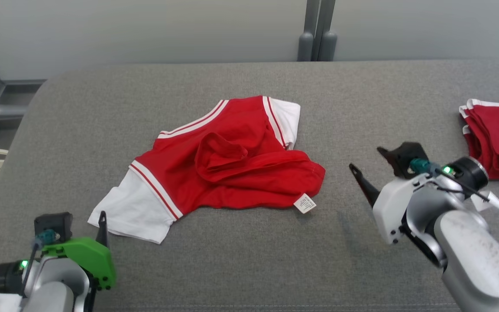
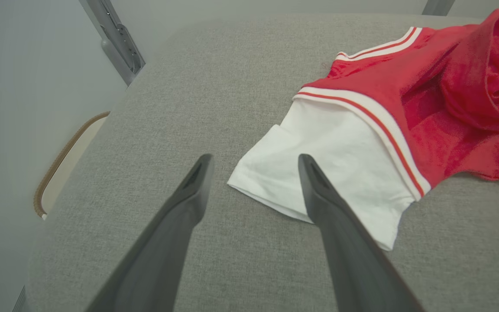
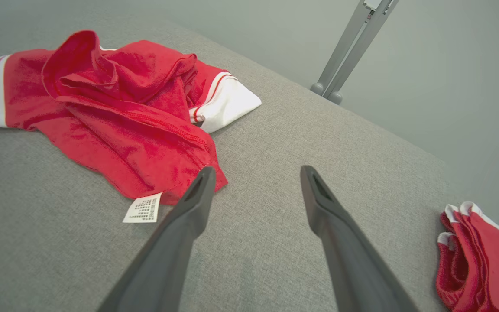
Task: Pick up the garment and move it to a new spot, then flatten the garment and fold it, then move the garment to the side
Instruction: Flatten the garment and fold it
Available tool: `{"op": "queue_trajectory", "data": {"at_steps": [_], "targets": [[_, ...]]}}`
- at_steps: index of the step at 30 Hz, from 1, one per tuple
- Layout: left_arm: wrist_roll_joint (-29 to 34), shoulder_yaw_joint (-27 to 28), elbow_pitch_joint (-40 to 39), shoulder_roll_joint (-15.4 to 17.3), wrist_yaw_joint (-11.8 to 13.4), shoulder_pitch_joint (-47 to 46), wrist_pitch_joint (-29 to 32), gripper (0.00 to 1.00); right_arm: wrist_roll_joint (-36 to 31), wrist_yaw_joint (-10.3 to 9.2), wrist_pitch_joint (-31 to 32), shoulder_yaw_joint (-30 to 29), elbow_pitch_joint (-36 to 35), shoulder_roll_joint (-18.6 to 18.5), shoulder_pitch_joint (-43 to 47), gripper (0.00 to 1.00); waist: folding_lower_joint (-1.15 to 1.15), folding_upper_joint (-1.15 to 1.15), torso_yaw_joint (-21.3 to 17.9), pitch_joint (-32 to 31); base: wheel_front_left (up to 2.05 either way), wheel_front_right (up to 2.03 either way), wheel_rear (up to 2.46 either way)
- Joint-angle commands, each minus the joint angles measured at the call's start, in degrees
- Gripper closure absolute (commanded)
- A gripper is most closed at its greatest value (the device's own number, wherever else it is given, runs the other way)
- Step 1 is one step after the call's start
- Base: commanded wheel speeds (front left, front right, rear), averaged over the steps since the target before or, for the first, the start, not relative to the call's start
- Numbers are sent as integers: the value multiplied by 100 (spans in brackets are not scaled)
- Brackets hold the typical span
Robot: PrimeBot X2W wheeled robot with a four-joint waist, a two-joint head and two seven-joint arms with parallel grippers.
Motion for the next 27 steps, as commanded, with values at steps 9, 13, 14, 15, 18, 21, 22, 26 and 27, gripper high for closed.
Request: {"op": "queue_trajectory", "data": {"at_steps": [9,13,14,15,18,21,22,26,27], "targets": [[-24,-29,976,150,-5,-1105,592,0,220,-9,131,531,-91,-475,-1139,0,0,0,-38,951,0,0,0],[-128,-15,1289,151,-46,-1355,810,0,263,-9,135,572,-94,-604,-1270,0,0,0,-12,1092,0,0,0],[-128,-22,1345,162,-63,-1387,828,0,276,-9,137,583,-85,-625,-1280,0,0,0,-6,1110,0,0,0],[-154,-12,1402,162,-70,-1413,812,0,282,-9,137,584,-80,-645,-1281,0,0,0,-1,1125,0,0,0],[-170,-22,1571,181,-47,-1463,839,0,301,-9,129,571,-66,-695,-1270,0,0,0,12,1176,0,0,0],[-200,-36,1687,164,-93,-1518,818,0,329,-9,138,603,-71,-710,-1276,0,0,0,28,1229,0,0,0],[-230,-40,1717,144,-128,-1537,813,8,333,-9,157,626,-77,-710,-1283,0,0,0,33,1246,0,0,0],[-273,-108,1883,73,-223,-1594,902,84,461,-9,308,850,-110,-740,-1298,0,0,0,58,1308,0,0,0],[-311,-124,1923,45,-265,-1602,948,100,510,-9,358,901,-112,-752,-1306,0,0,0,65,1320,0,0,0]]}}
